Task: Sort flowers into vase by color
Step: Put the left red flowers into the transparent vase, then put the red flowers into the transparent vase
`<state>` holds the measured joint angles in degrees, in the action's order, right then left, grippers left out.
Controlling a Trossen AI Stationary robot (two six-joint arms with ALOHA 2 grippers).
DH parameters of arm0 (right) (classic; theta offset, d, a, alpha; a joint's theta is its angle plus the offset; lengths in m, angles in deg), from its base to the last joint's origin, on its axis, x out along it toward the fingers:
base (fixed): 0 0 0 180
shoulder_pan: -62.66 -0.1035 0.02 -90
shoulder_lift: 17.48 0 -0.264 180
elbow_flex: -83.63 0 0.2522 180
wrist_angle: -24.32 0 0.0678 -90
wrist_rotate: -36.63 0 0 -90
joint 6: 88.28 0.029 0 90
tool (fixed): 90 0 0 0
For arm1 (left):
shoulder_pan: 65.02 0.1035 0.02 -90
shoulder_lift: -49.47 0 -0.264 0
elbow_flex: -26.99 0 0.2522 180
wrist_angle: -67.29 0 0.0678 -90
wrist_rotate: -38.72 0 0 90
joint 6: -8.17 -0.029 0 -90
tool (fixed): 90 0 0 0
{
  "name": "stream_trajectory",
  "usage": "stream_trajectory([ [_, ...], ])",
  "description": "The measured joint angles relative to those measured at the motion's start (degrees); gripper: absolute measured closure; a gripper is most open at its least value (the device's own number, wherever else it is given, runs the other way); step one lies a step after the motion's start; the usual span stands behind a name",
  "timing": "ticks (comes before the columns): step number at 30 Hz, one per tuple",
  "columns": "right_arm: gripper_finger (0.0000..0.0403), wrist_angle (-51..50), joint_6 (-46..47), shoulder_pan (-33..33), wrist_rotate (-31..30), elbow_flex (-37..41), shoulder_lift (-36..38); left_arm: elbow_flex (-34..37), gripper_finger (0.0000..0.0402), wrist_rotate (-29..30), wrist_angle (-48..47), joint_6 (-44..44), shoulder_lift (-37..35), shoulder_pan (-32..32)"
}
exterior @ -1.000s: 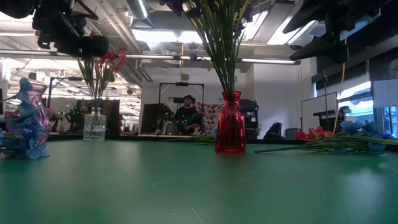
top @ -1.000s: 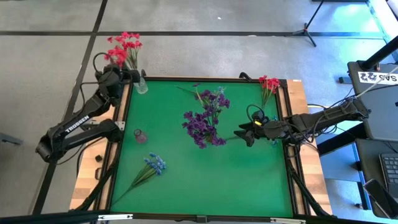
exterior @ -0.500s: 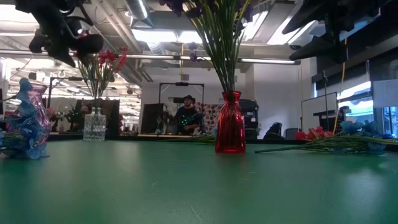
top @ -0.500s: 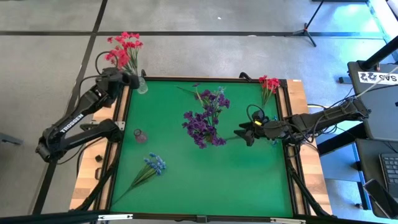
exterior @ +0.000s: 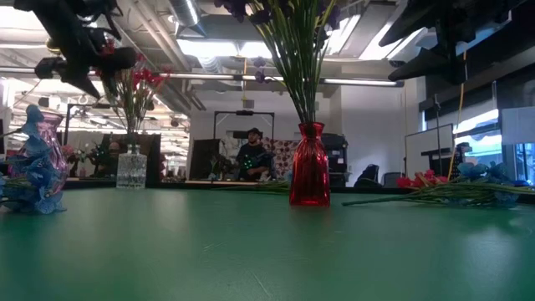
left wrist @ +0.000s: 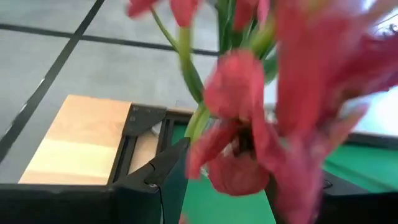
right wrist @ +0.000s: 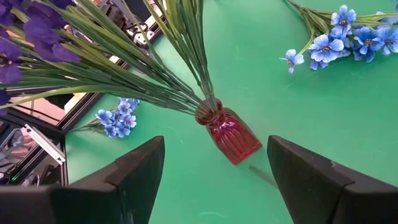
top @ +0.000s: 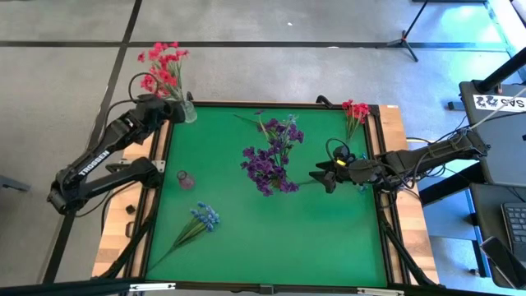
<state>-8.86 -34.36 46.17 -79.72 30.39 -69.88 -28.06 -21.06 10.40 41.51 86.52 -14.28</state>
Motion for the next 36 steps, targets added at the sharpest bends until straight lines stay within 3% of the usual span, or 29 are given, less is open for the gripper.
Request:
stream_trajectory([
  [10, 0.0118, -0.1, -0.2, 0.0, 0.0, 0.0, 0.0, -7.5, 0.0221, 0.1, -0.5, -0.8, 0.1, 0.0],
  [14, 0.0118, -0.1, -0.2, 0.0, 0.0, 0.0, 0.0, -9.8, 0.0221, -3.1, -4.4, -0.4, 0.1, 0.0],
  [29, 0.0118, -1.4, -0.5, 0.0, 0.0, 0.0, 0.0, -22.4, 0.0221, -3.4, -14.1, 3.4, 0.0, 0.0],
  [36, 0.0118, -1.0, -7.2, 0.0, 0.1, 0.0, 0.0, -26.7, 0.0221, -11.4, -12.6, 0.8, -2.2, -0.3],
])
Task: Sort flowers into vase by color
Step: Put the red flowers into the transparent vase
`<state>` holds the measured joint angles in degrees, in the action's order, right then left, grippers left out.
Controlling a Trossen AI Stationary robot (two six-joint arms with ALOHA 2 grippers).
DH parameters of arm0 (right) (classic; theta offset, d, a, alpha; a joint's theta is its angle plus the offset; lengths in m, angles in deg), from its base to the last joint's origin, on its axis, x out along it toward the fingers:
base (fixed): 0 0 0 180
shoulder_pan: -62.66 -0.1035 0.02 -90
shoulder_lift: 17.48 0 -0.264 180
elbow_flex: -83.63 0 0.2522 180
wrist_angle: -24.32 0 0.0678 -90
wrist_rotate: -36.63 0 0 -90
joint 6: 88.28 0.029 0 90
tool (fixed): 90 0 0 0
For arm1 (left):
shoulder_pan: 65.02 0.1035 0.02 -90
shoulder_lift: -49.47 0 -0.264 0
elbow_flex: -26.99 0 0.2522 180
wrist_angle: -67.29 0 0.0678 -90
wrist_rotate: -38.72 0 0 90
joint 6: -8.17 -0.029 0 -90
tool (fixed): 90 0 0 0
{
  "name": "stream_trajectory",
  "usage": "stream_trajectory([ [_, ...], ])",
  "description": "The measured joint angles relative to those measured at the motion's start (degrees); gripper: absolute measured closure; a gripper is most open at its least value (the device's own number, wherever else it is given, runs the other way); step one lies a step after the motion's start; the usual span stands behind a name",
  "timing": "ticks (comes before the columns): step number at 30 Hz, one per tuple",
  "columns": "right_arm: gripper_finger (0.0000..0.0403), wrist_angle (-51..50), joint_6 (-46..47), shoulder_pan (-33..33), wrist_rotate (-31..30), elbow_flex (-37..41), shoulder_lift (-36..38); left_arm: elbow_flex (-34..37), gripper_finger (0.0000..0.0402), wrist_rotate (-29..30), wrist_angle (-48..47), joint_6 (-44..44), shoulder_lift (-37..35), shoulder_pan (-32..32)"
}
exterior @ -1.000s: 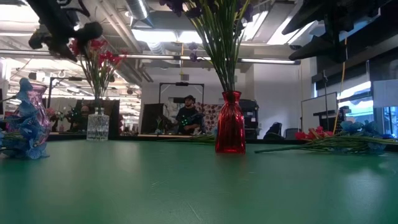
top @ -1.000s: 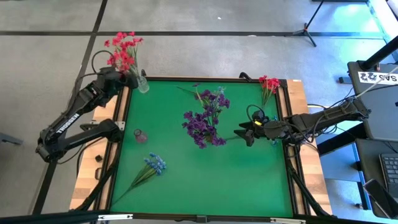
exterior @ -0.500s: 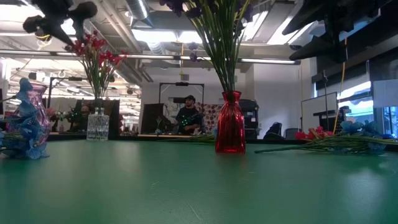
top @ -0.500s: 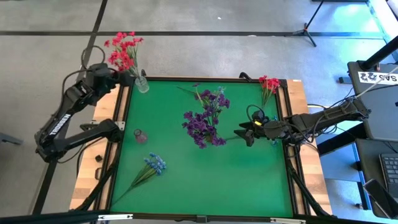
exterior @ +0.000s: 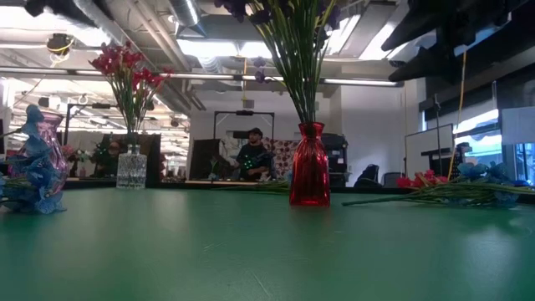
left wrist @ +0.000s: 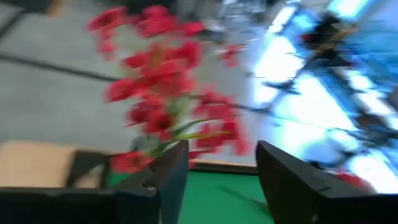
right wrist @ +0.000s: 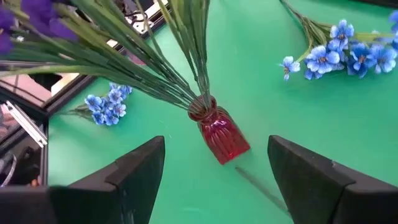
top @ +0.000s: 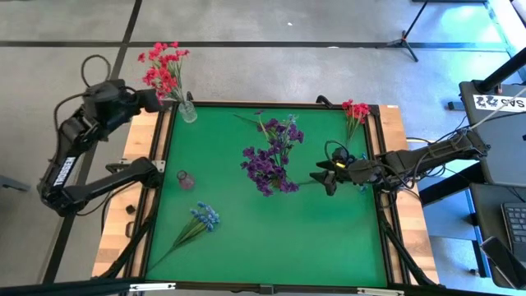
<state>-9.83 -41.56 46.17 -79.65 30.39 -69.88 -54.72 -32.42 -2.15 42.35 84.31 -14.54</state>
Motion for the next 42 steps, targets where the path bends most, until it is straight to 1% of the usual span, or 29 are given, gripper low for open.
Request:
stream_trajectory([
  [4, 0.0118, 0.0, -4.7, 0.0, 0.0, 0.0, 0.3, -0.6, 0.0221, -6.3, 4.8, -3.1, -2.4, -1.0],
  [6, 0.0118, -0.5, -5.2, 0.3, -0.2, 0.0, 1.3, -0.6, 0.0221, -8.9, 7.5, -4.1, -3.6, -1.4],
  [10, 0.0118, -1.2, -5.5, 3.3, 0.4, 0.1, 2.9, -0.6, 0.0221, -14.3, 12.3, -5.2, -5.5, -2.1],
  [14, 0.0118, -0.9, -8.6, 6.8, 1.1, 0.0, 5.1, -0.6, 0.0221, -21.7, 15.8, -5.8, -5.6, -2.2],
  [16, 0.0118, -1.1, -9.7, 8.8, 2.0, -0.1, 5.5, -0.6, 0.0221, -23.9, 17.2, -5.8, -5.5, -2.2],
  [21, 0.0118, -7.9, -12.3, 14.2, 2.9, -4.2, 5.2, 0.0, 0.0223, -27.5, 20.6, -5.1, -5.1, -2.2],
  [23, 0.0118, -10.7, -12.5, 17.0, 3.0, -5.9, 4.9, 1.1, 0.0228, -29.0, 24.2, -4.4, -5.1, -2.2],
  [27, 0.0118, -17.5, -12.5, 24.2, 5.1, -9.6, 5.0, 5.2, 0.0243, -34.2, 31.8, -2.1, -5.1, -2.5],
  [30, 0.0118, -24.5, -12.3, 30.3, 8.9, -11.9, 4.9, 8.5, 0.0252, -34.9, 35.9, 0.3, -5.1, -4.1],
  [33, 0.0118, -27.9, -11.8, 35.4, 13.3, -13.4, 4.6, 11.5, 0.0262, -34.9, 40.1, 1.8, -5.0, -7.3],
  [35, 0.0118, -29.7, -9.7, 38.0, 14.9, -13.5, 4.4, 13.0, 0.0272, -34.3, 43.3, 3.0, -4.8, -10.1],
  [39, 0.0118, -29.5, -5.6, 42.2, 15.2, -13.4, 4.5, 13.9, 0.0291, -31.1, 47.5, 2.9, -3.0, -16.9],
  [42, 0.0118, -28.0, -5.0, 44.4, 16.9, -13.4, 4.5, 13.9, 0.0302, -28.7, 48.7, 1.2, -0.6, -22.5],
])
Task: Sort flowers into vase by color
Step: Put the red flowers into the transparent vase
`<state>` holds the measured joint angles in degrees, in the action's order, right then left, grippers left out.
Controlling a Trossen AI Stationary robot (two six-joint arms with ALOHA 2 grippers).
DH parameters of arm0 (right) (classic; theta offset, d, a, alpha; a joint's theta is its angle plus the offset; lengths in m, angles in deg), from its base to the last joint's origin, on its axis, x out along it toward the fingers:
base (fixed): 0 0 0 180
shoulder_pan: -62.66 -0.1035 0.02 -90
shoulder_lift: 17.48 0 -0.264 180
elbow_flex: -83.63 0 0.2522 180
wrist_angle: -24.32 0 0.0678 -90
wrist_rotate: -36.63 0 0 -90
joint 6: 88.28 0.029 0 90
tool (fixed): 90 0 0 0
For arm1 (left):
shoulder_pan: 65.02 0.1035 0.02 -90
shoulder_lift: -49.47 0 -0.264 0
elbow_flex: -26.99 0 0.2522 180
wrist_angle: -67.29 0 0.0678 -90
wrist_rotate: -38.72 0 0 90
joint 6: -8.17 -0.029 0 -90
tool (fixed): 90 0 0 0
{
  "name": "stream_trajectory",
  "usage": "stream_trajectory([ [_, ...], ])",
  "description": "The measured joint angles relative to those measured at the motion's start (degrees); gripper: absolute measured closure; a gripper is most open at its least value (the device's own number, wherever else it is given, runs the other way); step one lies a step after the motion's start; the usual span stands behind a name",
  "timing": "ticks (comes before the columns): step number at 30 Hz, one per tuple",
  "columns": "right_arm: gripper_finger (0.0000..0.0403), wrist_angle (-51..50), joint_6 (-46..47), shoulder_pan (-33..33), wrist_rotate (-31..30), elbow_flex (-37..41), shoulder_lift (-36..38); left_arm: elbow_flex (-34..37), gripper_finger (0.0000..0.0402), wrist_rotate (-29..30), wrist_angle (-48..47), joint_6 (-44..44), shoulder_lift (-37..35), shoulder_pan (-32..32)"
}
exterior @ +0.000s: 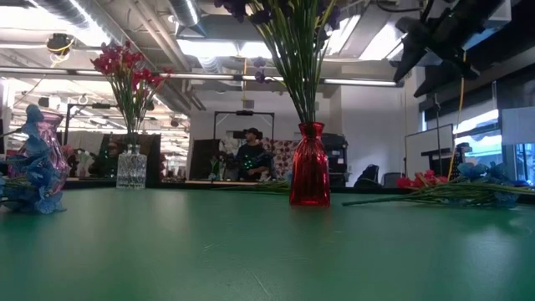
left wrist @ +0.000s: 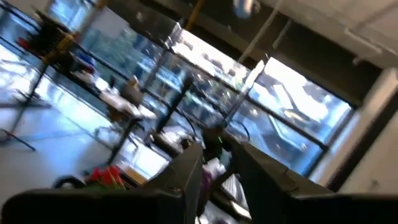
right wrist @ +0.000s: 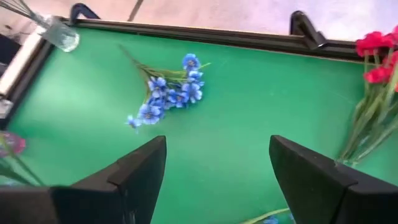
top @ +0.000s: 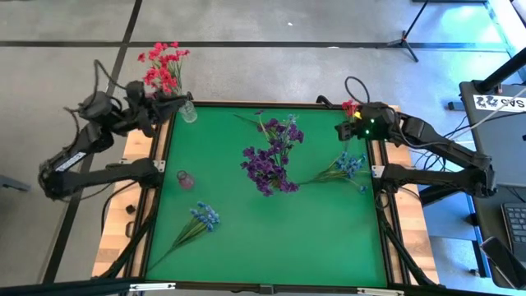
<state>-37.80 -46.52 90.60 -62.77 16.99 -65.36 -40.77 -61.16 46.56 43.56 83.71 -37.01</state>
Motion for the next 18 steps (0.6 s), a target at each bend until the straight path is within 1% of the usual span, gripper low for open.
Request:
stream_trajectory([
  [2, 0.0118, -0.5, 0.5, 0.9, -0.6, 0.0, -0.1, 0.0, 0.0307, 2.8, 0.7, -1.3, 1.5, -3.7],
  [4, 0.0118, -3.0, 4.9, 1.8, -2.7, 0.0, -0.7, 0.0, 0.0311, 6.3, 0.8, -2.1, 3.1, -7.3],
  [6, 0.0118, -6.4, 9.7, 2.7, -5.5, 0.0, -1.4, 0.0, 0.0314, 9.3, 1.5, -3.0, 4.8, -10.3],
  [9, 0.0118, -7.9, 12.3, 5.3, -11.2, 0.0, -3.5, 0.0, 0.0317, 12.1, 3.8, -3.7, 7.2, -13.9],
  [10, 0.0119, -7.7, 12.7, 7.0, -11.8, 0.0, -4.8, 0.0, 0.0317, 12.8, 4.8, -3.8, 7.9, -15.0],
  [13, 0.0129, -6.8, 11.5, 14.3, -10.1, 0.0, -10.7, 0.0, 0.0317, 15.1, 8.4, -4.4, 9.7, -17.9],
  [15, 0.0142, -6.7, 7.5, 19.4, -8.5, 0.1, -14.7, 0.0, 0.0317, 15.9, 9.7, -5.7, 10.8, -19.6],
  [16, 0.0149, -5.9, 5.6, 21.4, -8.2, 0.1, -16.8, 0.0, 0.0317, 16.0, 9.9, -6.2, 11.2, -20.3],
  [18, 0.0164, -4.1, 5.5, 24.0, -7.8, 0.0, -21.6, 0.0, 0.0317, 15.9, 9.3, -7.0, 11.5, -21.3],
])
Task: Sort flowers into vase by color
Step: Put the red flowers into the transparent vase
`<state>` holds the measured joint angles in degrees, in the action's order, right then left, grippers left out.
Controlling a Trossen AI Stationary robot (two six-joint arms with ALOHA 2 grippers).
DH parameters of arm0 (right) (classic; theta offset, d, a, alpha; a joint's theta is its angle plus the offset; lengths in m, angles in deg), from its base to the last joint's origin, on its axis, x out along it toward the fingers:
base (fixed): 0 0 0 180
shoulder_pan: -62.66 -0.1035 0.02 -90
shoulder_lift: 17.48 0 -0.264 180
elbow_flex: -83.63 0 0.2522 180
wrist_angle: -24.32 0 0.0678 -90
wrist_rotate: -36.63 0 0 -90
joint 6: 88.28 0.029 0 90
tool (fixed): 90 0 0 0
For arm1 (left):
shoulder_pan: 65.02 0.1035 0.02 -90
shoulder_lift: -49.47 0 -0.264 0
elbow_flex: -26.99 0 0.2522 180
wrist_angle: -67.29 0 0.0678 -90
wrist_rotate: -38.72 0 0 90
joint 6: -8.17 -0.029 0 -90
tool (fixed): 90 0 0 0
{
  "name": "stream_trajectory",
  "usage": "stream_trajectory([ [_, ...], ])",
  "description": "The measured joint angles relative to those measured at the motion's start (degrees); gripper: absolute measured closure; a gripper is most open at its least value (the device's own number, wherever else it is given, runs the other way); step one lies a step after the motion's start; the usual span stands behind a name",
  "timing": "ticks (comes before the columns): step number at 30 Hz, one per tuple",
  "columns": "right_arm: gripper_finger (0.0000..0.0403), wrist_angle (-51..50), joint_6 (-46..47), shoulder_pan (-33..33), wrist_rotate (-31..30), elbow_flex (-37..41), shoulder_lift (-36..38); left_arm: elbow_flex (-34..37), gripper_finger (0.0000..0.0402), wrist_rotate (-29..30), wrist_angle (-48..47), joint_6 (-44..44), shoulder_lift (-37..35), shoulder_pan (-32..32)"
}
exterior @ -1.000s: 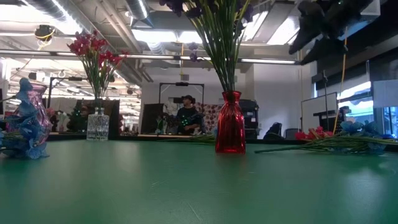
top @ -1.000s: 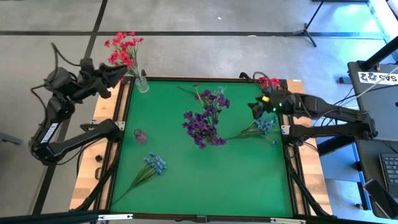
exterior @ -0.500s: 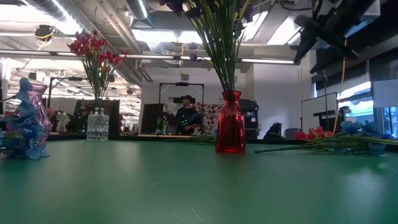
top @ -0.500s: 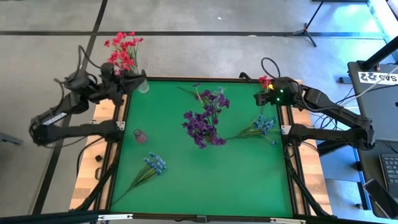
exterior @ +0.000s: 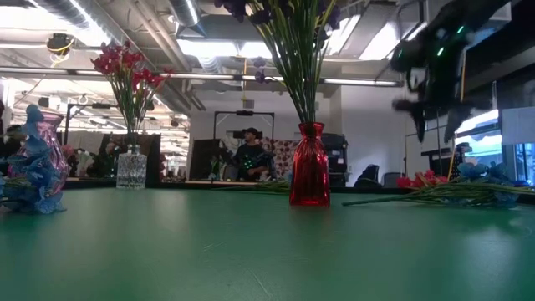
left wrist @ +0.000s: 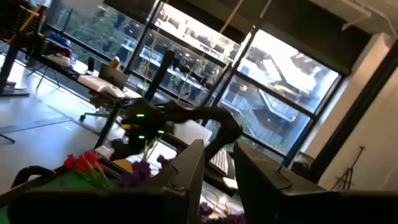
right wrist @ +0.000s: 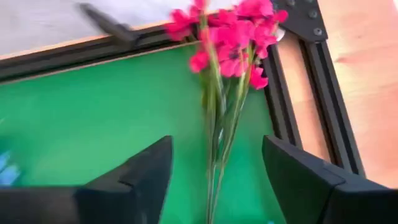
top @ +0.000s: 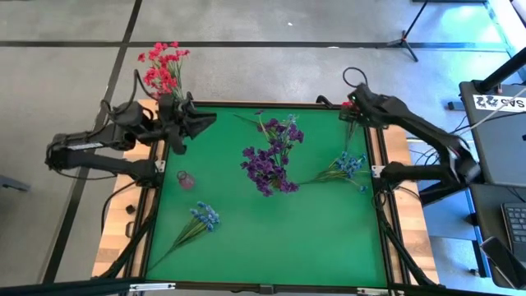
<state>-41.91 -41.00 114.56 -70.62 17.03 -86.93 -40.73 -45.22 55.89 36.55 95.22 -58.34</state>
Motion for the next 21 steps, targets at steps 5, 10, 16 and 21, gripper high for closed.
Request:
stream_trajectory([
  [5, 0.02, 4.8, 6.1, 2.5, -3.2, 0.0, -8.8, 0.0, 0.0317, -0.2, -0.5, -1.9, 0.1, -2.9],
  [10, 0.0234, 3.6, 10.2, 1.9, -5.6, 0.5, -14.2, 0.0, 0.0317, 1.0, -0.6, -4.0, -0.1, -4.9],
  [16, 0.025, 9.7, 17.6, 0.8, -4.4, 7.0, -16.5, 0.0, 0.0317, 1.2, -1.3, -5.0, -0.1, -5.0],
  [21, 0.0251, 22.6, 17.6, -0.6, -1.5, 14.2, -16.4, 0.0, 0.0317, 1.9, -3.6, -5.0, -0.1, -5.0],
])
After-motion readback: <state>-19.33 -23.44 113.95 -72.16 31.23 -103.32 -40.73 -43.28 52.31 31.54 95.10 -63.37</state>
